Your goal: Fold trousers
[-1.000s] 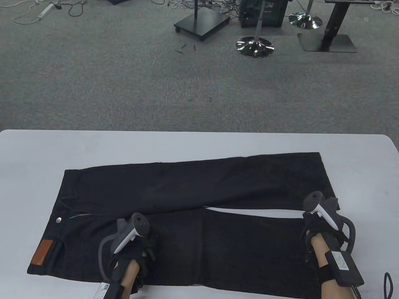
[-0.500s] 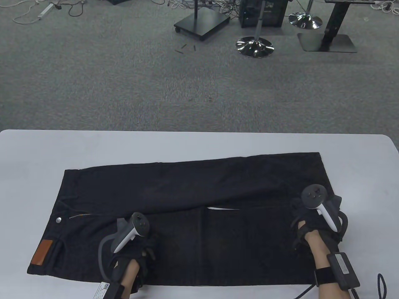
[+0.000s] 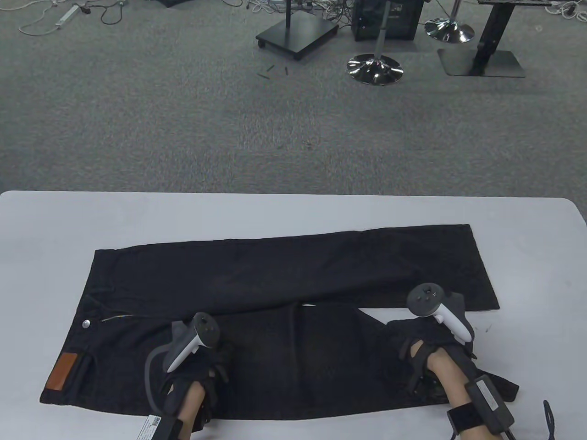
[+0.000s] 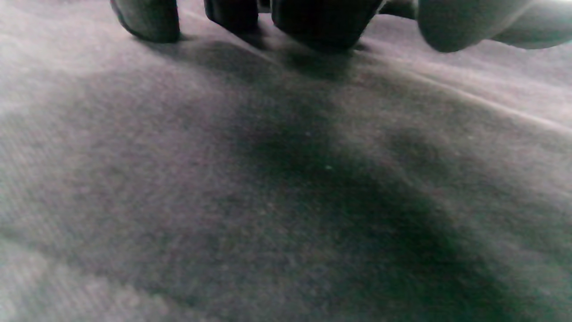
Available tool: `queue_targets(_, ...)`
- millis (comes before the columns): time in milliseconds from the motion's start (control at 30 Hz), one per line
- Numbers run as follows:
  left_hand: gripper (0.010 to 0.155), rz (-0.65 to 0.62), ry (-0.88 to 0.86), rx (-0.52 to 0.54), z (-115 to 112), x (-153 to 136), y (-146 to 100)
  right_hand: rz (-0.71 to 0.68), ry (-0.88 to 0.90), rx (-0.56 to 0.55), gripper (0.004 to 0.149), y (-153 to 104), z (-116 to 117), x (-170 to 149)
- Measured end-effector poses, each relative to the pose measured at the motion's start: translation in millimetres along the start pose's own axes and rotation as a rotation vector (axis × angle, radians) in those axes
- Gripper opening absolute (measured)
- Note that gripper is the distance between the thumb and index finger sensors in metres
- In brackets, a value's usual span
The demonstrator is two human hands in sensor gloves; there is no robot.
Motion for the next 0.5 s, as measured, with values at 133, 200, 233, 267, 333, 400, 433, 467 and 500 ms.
queue_targets(133, 0.074, -0.001, -0.001, 0.000, 0, 0, 0, 0.118, -0.198, -0.022, 0.057, 10, 10, -8)
queue_targets(200, 0.074, -0.001, -0.001, 0.000, 0, 0, 0, 0.153, -0.219, -0.013, 0.060, 16, 19, -13)
queue_targets(233, 0.074, -0.001, -0.001, 0.000, 0, 0, 0, 0.164, -0.224, 0.002, 0.062, 19, 24, -15)
queue_targets(267, 0.074, -0.001, -0.001, 0.001, 0, 0, 0, 0.174, -0.234, 0.016, 0.064, 22, 30, -18)
queue_targets(333, 0.074, -0.001, -0.001, 0.001, 0, 0, 0, 0.180, -0.240, -0.025, 0.066, 23, 33, -19)
queue_targets(400, 0.074, -0.001, -0.001, 0.002, 0, 0, 0, 0.171, -0.257, -0.088, 0.066, 21, 32, -18)
queue_targets(433, 0.074, -0.001, 0.000, 0.001, 0, 0, 0, 0.155, -0.287, -0.089, 0.064, 20, 32, -17)
queue_targets(467, 0.074, -0.001, 0.000, 0.000, 0, 0, 0, 0.145, -0.293, -0.090, 0.062, 18, 30, -17)
queue_targets(500, 0.074, -0.001, 0.000, 0.002, 0, 0, 0, 0.137, -0.267, -0.111, 0.058, 15, 24, -18)
Point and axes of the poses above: the tracker on the back of each hand, its own x axis roughly to the thumb side, its own y axis roughly from the wrist to the fingertips, z = x × y, the point moved 4 cm from there along y, roughly from the wrist to the fingertips, and after that the axes turned 15 degrees about z, right-handed, at the moved point
